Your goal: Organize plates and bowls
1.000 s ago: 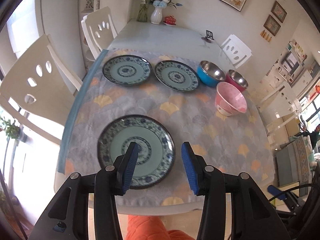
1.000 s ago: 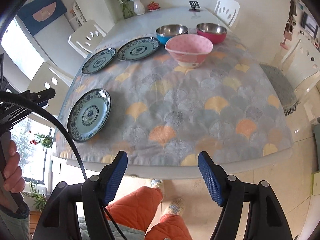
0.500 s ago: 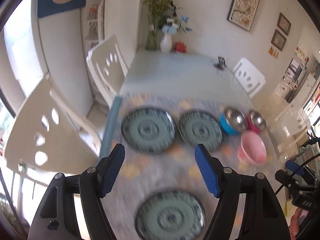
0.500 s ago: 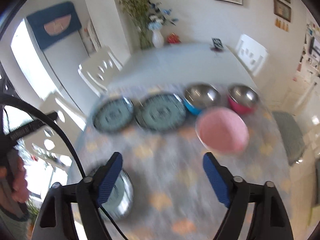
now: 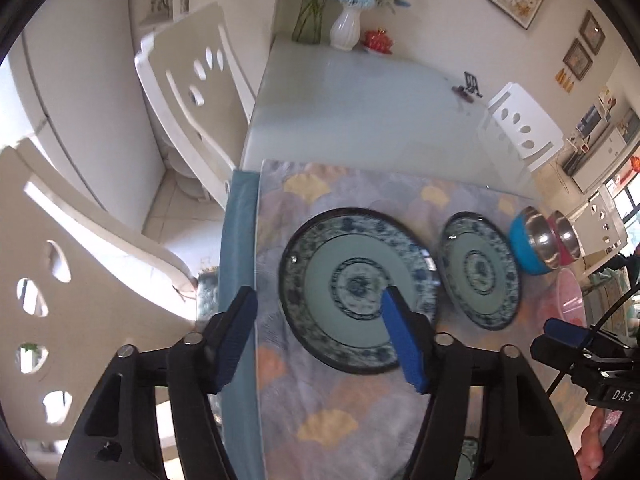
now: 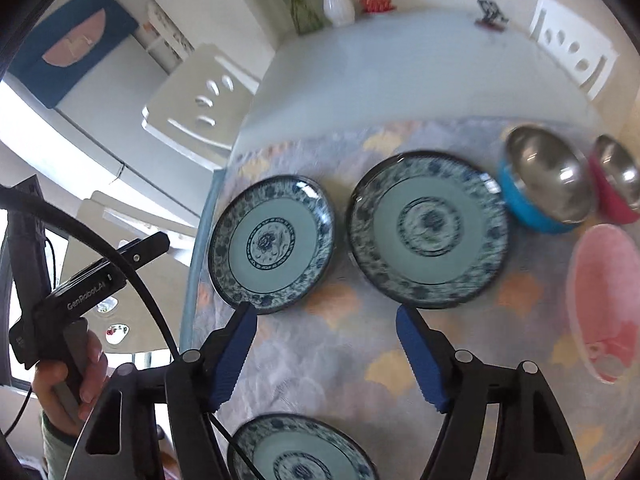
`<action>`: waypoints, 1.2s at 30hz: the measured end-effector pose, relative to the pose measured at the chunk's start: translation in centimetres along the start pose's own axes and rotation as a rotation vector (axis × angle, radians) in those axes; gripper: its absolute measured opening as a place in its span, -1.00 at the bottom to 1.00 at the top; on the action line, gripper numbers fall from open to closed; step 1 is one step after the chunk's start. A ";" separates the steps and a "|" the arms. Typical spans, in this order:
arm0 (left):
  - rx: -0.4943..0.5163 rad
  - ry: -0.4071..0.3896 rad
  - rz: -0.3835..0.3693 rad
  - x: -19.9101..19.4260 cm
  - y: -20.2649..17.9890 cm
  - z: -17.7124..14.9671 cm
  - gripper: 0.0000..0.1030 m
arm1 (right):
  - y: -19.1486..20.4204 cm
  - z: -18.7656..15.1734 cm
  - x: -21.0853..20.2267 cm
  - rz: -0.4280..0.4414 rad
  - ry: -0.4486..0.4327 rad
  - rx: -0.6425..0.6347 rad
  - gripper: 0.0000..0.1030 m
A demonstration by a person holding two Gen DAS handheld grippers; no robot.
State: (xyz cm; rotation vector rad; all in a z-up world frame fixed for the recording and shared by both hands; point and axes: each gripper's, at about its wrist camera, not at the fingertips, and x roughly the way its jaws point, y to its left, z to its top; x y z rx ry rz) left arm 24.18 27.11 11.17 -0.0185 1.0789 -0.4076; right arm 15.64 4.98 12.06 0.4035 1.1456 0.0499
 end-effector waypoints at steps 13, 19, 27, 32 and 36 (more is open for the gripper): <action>-0.050 0.005 -0.059 6.1 3.8 0.9 -0.03 | 1.2 1.2 7.5 -0.072 0.099 -0.032 0.38; -0.031 0.042 -0.084 8.5 3.9 1.4 -0.29 | 1.4 1.0 9.8 -0.088 0.132 -0.044 0.28; -0.026 0.059 -0.109 10.4 4.0 1.5 -0.37 | 1.4 1.2 11.5 -0.095 0.134 -0.052 0.09; -0.026 0.055 -0.121 10.6 4.0 1.8 -0.38 | 1.6 1.5 12.4 -0.097 0.135 -0.068 -0.06; -0.023 0.056 -0.133 10.8 3.7 1.8 -0.42 | 1.7 1.4 12.8 -0.101 0.131 -0.079 -0.18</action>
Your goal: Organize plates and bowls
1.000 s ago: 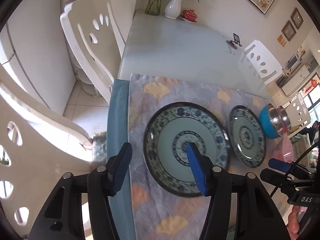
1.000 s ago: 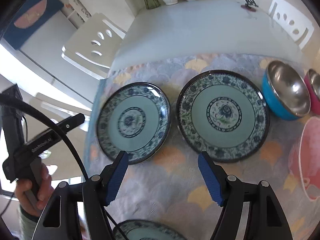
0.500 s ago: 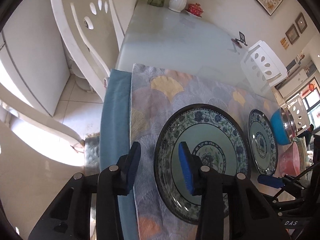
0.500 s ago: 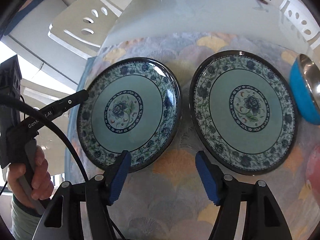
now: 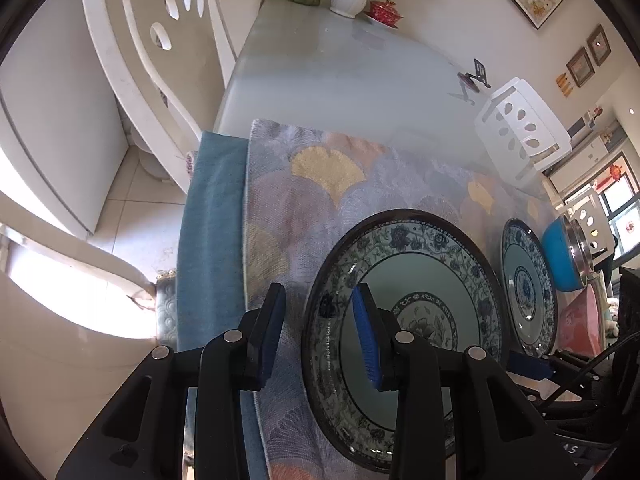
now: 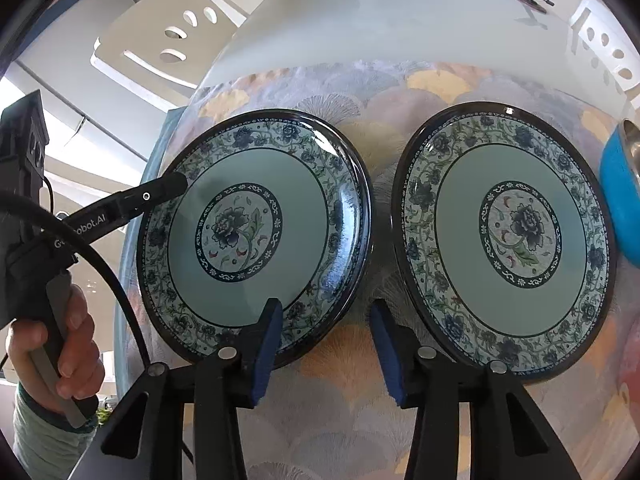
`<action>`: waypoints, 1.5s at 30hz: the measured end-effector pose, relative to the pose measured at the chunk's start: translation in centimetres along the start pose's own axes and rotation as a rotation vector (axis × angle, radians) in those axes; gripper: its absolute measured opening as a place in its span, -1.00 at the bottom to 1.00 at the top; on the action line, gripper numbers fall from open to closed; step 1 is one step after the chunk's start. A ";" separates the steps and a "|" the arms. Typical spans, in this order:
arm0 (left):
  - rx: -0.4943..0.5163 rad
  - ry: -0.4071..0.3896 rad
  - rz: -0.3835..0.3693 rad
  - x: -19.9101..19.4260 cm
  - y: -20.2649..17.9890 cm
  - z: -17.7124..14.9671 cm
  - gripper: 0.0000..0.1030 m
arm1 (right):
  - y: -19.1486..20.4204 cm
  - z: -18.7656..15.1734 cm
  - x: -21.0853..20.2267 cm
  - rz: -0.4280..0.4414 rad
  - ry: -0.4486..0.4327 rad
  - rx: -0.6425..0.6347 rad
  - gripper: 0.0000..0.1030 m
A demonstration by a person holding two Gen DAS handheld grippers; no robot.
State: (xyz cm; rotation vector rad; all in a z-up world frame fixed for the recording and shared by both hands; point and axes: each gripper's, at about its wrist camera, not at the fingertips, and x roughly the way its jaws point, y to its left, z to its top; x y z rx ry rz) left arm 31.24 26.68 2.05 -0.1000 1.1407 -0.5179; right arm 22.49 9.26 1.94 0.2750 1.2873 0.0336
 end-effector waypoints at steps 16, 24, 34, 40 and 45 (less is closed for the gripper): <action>0.022 -0.045 0.046 -3.8 -1.9 -1.9 -0.54 | 2.4 -0.6 -2.3 -0.047 -0.072 -0.169 -0.37; -0.007 -0.139 0.071 -10.3 -4.2 -3.3 -0.54 | 2.3 -2.6 -8.1 0.016 -0.119 -0.151 -0.37; -0.006 -0.240 0.102 -17.1 -9.2 -7.4 -0.54 | 2.1 -5.9 -15.3 -0.003 -0.218 -0.190 -0.37; 0.022 -0.250 0.142 -19.3 -11.8 -11.4 -0.53 | 1.1 -10.3 -17.7 0.003 -0.223 -0.196 -0.37; -0.007 -0.204 0.128 -19.3 -12.8 -15.8 -0.53 | 0.2 -14.7 -18.1 -0.005 -0.187 -0.201 -0.37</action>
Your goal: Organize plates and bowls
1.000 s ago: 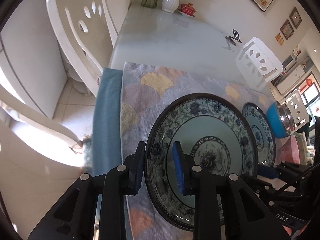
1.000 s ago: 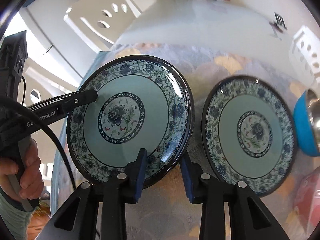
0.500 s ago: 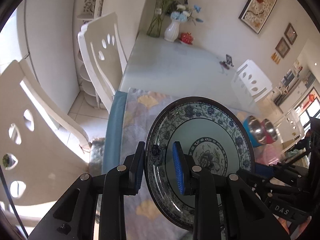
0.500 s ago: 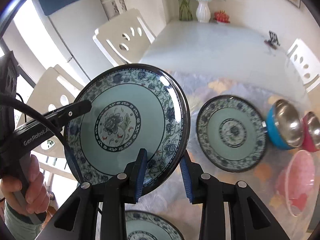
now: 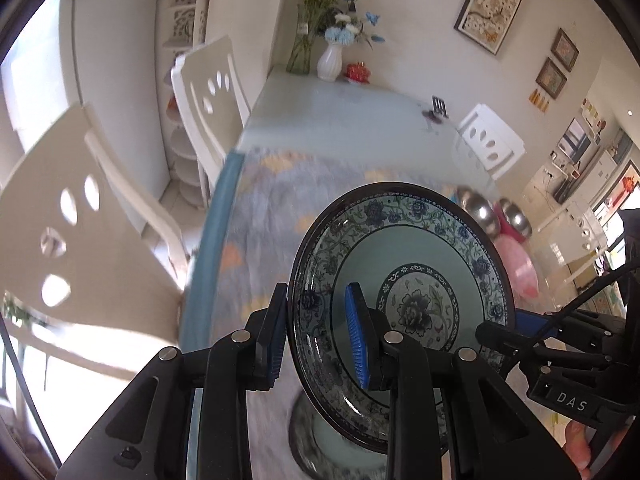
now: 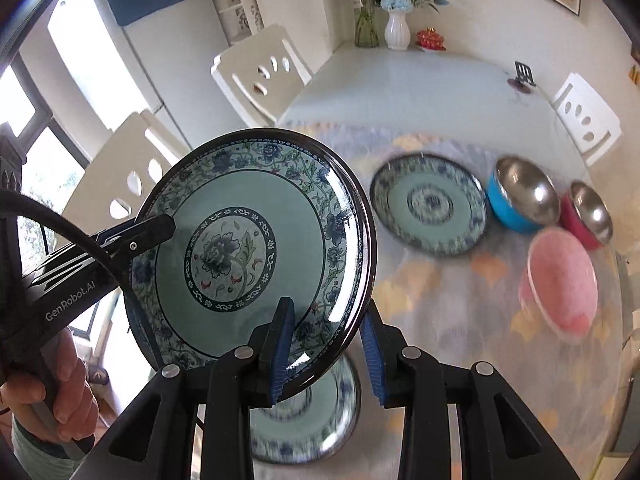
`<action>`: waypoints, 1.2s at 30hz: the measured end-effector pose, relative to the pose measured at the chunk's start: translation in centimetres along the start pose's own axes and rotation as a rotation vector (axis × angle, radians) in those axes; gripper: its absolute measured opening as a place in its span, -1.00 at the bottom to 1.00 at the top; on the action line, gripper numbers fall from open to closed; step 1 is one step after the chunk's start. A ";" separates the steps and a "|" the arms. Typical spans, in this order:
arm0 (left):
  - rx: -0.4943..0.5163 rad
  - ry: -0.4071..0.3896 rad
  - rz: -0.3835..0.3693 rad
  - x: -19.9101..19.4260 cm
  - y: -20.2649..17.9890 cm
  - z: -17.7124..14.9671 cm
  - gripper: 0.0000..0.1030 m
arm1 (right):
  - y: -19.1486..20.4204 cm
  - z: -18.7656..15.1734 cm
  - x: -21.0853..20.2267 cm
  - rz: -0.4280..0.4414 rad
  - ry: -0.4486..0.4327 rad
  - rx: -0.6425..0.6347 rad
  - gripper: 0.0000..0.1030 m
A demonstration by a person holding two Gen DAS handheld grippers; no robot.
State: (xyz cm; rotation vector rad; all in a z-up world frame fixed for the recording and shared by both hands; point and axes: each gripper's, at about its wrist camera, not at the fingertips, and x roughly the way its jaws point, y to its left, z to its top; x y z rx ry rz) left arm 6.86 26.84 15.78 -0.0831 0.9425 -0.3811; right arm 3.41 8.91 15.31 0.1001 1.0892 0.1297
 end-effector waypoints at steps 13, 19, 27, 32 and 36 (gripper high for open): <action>-0.060 0.170 -0.002 2.0 0.0 -10.7 -0.53 | -1.2 -10.7 3.3 0.015 0.185 0.044 -0.35; -0.075 0.215 0.016 3.5 0.3 -12.9 -0.53 | -1.4 -12.4 5.5 0.014 0.233 0.035 -0.35; -0.046 0.242 0.037 5.3 -0.2 -13.1 -0.53 | -2.5 -12.7 7.1 0.022 0.263 0.053 -0.35; -0.052 0.251 0.041 5.6 0.1 -12.6 -0.53 | -2.4 -11.7 7.6 0.015 0.264 0.044 -0.35; -0.059 0.252 0.040 5.8 0.5 -12.0 -0.53 | -2.4 -11.3 8.0 0.021 0.269 0.050 -0.35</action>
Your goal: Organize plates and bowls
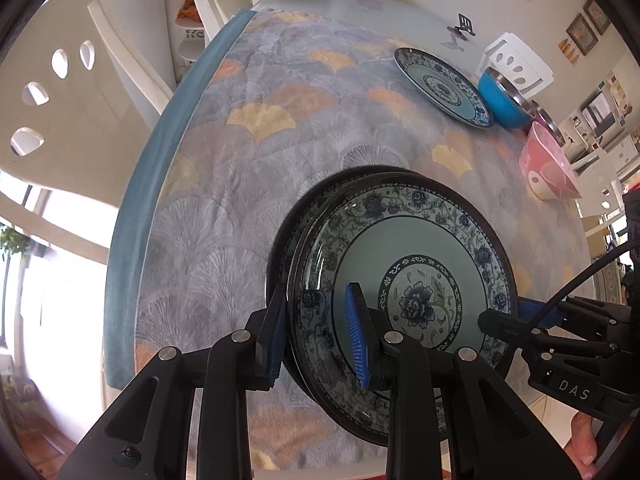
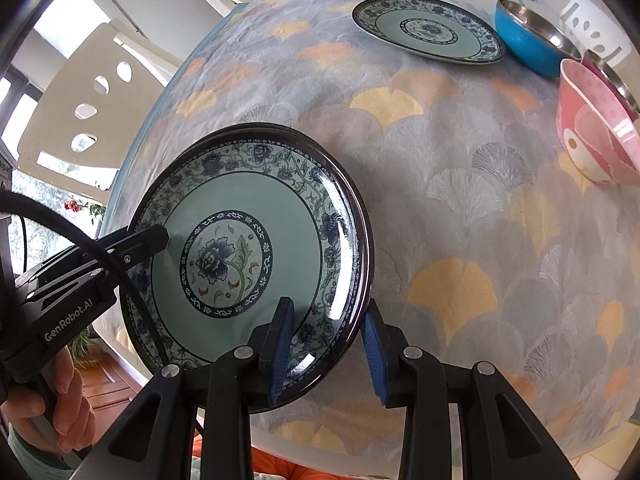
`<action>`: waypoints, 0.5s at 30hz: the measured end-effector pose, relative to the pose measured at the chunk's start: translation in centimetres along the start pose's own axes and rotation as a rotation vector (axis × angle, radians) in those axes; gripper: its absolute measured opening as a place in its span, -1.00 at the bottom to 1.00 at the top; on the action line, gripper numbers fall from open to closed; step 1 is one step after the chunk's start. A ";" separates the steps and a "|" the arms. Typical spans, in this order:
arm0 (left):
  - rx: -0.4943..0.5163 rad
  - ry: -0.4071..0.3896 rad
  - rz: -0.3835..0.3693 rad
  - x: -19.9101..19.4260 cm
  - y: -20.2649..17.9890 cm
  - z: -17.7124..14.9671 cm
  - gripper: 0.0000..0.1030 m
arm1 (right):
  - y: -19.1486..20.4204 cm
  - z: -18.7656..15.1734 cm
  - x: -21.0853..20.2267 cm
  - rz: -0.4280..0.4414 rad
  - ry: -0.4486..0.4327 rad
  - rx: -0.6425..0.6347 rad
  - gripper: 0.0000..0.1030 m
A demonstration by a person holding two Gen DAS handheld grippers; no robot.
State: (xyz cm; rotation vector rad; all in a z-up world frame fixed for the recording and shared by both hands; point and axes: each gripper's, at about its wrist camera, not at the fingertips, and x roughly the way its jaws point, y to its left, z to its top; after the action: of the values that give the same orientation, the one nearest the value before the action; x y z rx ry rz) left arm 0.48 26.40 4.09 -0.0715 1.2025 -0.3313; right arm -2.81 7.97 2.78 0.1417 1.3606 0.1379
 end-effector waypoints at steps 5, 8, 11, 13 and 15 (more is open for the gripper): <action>-0.015 -0.001 -0.015 -0.1 0.5 0.9 -0.53 | -0.1 0.6 0.2 0.005 0.004 0.007 -0.35; -0.020 -0.005 -0.016 -0.3 0.7 1.5 -0.49 | 0.0 1.0 0.2 -0.003 0.001 0.000 -0.35; -0.028 -0.020 0.004 -0.9 1.3 2.3 -0.49 | -0.2 1.5 -0.1 0.026 0.016 -0.006 -0.35; -0.041 -0.039 -0.001 -1.6 1.7 3.0 -0.49 | -0.8 1.7 -0.6 0.054 0.022 0.003 -0.35; -0.036 -0.054 0.002 -2.2 1.9 3.6 -0.49 | -1.4 2.1 -1.6 0.075 0.009 0.019 -0.35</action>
State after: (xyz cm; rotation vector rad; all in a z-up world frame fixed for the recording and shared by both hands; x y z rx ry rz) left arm 3.47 28.41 6.97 -0.1100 1.1552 -0.3038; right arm -1.08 6.27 4.52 0.2085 1.3661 0.1882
